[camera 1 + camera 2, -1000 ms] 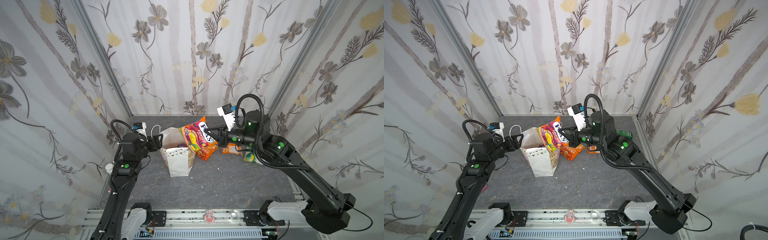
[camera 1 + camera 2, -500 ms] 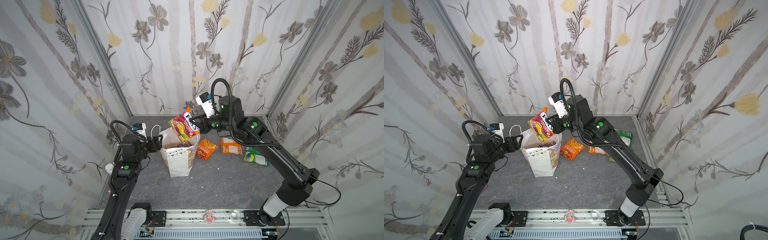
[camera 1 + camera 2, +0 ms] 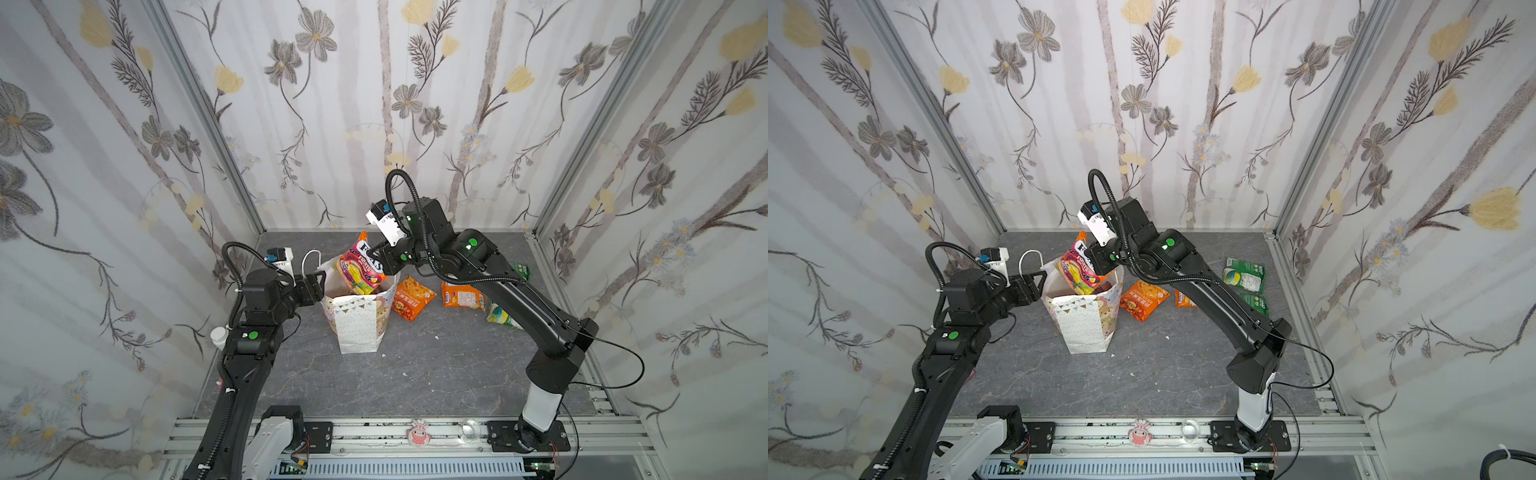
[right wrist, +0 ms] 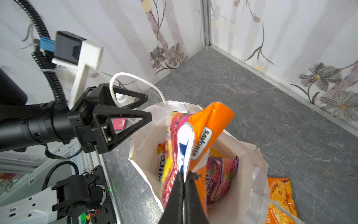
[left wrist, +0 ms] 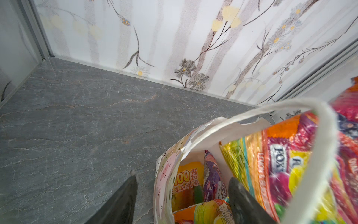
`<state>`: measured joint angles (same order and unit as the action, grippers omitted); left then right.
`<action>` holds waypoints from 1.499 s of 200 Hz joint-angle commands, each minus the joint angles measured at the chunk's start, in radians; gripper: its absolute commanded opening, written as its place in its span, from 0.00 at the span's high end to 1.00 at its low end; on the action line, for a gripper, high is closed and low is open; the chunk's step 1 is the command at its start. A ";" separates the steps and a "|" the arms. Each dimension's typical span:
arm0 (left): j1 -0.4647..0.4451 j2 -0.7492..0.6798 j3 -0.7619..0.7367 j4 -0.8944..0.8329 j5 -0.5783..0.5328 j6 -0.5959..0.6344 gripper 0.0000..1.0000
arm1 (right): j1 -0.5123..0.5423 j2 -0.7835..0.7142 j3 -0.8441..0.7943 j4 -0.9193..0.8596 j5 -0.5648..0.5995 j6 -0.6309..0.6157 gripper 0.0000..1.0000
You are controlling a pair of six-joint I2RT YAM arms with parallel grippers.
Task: Place the snacks into the paper bag
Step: 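Lower the pink bag into the paper bag beside the left gripper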
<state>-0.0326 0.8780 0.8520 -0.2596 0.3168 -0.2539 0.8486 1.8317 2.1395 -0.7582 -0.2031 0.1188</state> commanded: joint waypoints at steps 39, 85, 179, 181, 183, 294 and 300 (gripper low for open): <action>0.002 0.007 0.006 -0.004 -0.030 0.010 0.26 | 0.001 0.008 0.020 -0.012 -0.024 -0.058 1.00; 0.002 0.005 0.005 -0.006 -0.033 0.010 0.27 | 0.021 0.044 0.028 -0.020 -0.027 -0.067 1.00; 0.002 0.008 0.004 -0.004 -0.027 0.012 0.26 | 0.058 0.146 0.058 0.013 -0.077 -0.039 1.00; 0.002 0.008 0.003 -0.005 -0.027 0.013 0.26 | 0.058 0.150 0.062 0.011 -0.077 -0.039 1.00; 0.002 0.008 0.004 -0.005 -0.027 0.013 0.26 | 0.058 0.152 0.065 0.009 -0.075 -0.039 1.00; 0.002 0.010 0.004 -0.004 -0.028 0.016 0.26 | 0.065 0.237 0.088 -0.003 0.029 -0.019 0.92; 0.002 0.010 0.004 -0.004 -0.027 0.016 0.26 | 0.065 0.241 0.095 -0.012 0.044 -0.022 0.90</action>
<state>-0.0319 0.8871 0.8520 -0.2661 0.2893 -0.2432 0.9104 2.0613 2.2089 -0.7799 -0.2237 0.1028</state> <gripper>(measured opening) 0.736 0.058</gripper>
